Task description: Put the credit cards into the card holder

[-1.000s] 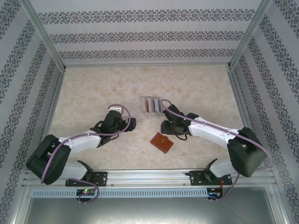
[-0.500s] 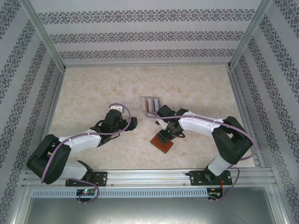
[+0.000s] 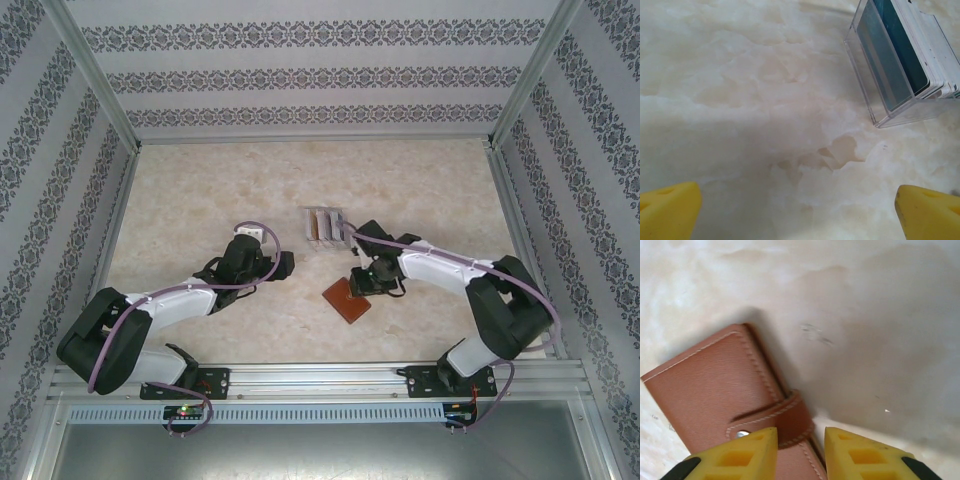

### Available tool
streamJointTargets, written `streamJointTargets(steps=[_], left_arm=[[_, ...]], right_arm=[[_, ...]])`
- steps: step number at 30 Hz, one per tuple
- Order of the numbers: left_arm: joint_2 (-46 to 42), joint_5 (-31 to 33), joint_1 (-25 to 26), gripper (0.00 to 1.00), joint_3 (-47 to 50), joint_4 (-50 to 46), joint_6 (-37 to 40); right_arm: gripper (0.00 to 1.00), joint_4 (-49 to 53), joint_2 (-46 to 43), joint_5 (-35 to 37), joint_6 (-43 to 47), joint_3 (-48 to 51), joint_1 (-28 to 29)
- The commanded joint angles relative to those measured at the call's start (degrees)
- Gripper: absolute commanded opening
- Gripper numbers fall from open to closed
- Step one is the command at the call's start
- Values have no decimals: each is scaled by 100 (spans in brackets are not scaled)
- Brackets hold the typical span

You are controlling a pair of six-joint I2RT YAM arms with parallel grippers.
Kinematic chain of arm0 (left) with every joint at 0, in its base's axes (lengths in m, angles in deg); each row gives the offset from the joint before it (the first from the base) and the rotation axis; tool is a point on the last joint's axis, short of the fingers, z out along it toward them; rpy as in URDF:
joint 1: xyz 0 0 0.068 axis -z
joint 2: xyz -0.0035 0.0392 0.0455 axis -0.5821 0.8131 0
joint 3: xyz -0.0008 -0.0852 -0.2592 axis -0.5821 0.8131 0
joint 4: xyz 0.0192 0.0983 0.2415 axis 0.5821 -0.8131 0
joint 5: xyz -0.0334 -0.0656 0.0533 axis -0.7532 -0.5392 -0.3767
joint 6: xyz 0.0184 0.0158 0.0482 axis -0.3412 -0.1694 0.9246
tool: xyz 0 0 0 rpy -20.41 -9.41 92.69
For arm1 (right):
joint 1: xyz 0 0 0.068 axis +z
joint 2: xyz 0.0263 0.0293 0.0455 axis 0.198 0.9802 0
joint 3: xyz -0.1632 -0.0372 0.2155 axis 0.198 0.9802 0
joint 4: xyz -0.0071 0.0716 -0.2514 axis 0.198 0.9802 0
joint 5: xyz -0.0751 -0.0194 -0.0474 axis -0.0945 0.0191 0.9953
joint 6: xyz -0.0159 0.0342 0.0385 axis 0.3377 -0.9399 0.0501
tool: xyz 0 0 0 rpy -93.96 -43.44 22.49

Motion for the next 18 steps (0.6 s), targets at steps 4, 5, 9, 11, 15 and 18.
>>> streamJointTargets(steps=[4, 5, 9, 11, 15, 18], left_arm=[[365, -642, 126, 100, -375, 250, 241], [427, -695, 169, 100, -417, 265, 266], [414, -854, 237, 100, -362, 488, 238], [313, -784, 238, 100, -274, 571, 245], [200, -588, 238, 100, -192, 581, 260], [106, -458, 237, 100, -116, 609, 253]], right_arm=[[32, -1045, -897, -713, -1718, 793, -499], [35, -1114, -1026, -833, -1656, 828, -540], [50, -268, -1006, -780, -64, 346, -349], [53, 307, -659, -385, 504, -50, -22], [61, 627, -44, 347, 832, -436, 556], [66, 753, 378, 600, 1013, -683, 684]])
